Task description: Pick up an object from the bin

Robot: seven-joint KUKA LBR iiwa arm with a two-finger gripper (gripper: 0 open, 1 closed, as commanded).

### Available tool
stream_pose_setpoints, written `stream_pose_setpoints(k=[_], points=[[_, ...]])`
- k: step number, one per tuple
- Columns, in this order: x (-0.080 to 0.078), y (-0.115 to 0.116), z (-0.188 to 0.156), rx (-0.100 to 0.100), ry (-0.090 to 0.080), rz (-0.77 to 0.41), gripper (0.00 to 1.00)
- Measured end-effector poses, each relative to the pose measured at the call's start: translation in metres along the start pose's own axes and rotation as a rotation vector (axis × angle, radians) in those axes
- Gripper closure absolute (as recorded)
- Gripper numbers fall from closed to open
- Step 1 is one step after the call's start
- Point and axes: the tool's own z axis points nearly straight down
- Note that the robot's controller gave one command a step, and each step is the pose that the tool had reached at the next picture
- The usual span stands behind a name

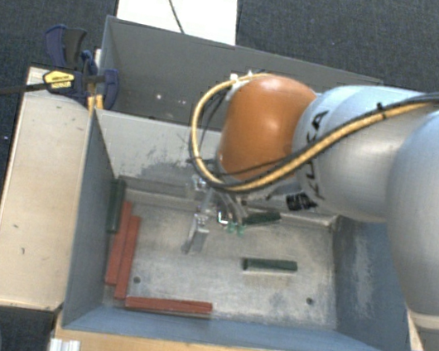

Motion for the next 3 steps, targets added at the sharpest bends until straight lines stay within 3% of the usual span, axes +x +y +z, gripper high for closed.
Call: stream_pose_setpoints(k=[1, 2, 3], points=[[0.009, -0.038, 0.013, 0.002, -0.005, -0.537, 0.00], [0.023, -0.112, 0.003, 0.004, -0.002, -1.091, 0.00], [0.006, -0.158, 0.071, 0.001, 0.001, -1.199, 0.00]])
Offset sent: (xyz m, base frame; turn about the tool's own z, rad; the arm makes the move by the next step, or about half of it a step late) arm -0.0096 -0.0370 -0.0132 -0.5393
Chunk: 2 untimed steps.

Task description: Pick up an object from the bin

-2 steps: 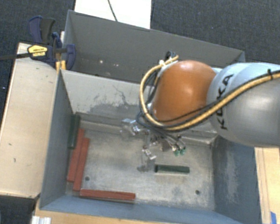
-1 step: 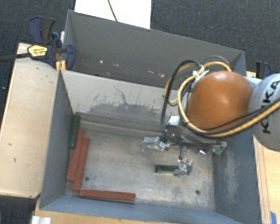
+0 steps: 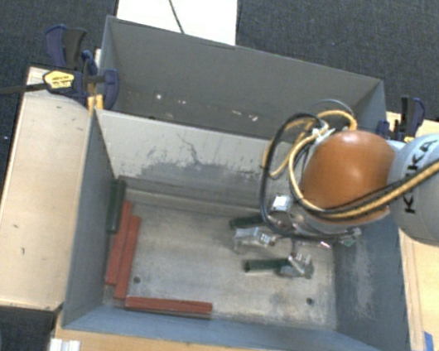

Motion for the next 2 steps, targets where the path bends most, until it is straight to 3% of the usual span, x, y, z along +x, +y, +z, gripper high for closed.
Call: stream_pose_setpoints(k=[1, 2], points=[[-0.0027, -0.0015, -0.0051, 0.006, -0.003, 0.005, 1.00], [-0.0032, 0.0001, -0.0036, 0.002, -0.003, 0.007, 0.00]])
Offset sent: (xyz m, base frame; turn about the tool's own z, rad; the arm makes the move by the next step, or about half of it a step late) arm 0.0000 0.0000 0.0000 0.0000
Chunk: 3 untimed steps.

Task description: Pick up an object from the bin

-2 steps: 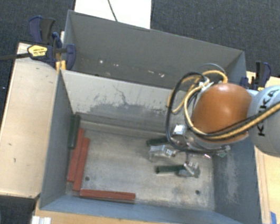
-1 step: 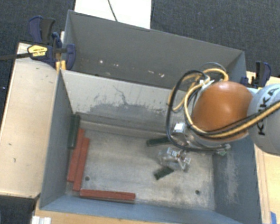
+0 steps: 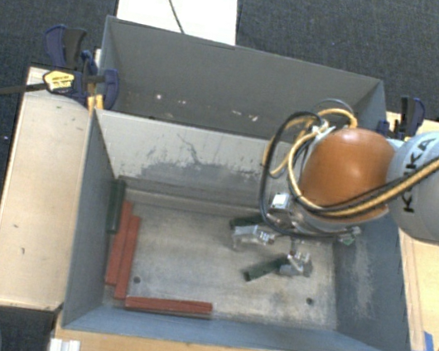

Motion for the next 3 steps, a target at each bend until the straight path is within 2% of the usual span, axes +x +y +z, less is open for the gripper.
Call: stream_pose_setpoints(k=[1, 2, 3], points=[[-0.004, -0.001, 0.000, 0.006, -0.003, -0.078, 0.00], [0.015, 0.031, 0.001, 0.001, -0.001, -0.126, 0.00], [0.014, 0.030, 0.001, 0.003, -0.002, -0.122, 1.00]])
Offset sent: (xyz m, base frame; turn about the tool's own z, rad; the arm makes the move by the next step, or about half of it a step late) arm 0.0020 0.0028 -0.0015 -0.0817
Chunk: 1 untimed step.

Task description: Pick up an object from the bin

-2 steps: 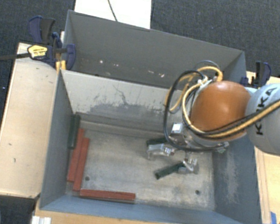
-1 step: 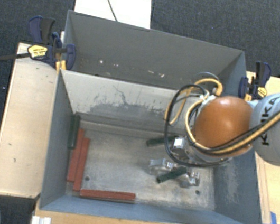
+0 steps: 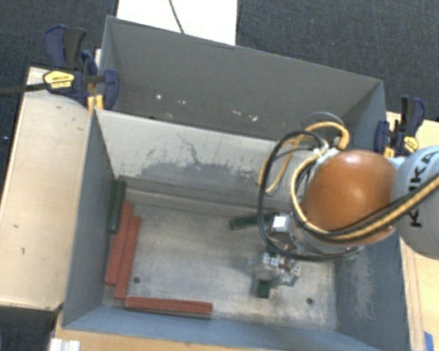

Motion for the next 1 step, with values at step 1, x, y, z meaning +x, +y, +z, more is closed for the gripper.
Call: stream_pose_setpoints(k=[1], points=[[-0.0094, -0.0278, -0.1428, 0.011, -0.002, 0.073, 1.00]])
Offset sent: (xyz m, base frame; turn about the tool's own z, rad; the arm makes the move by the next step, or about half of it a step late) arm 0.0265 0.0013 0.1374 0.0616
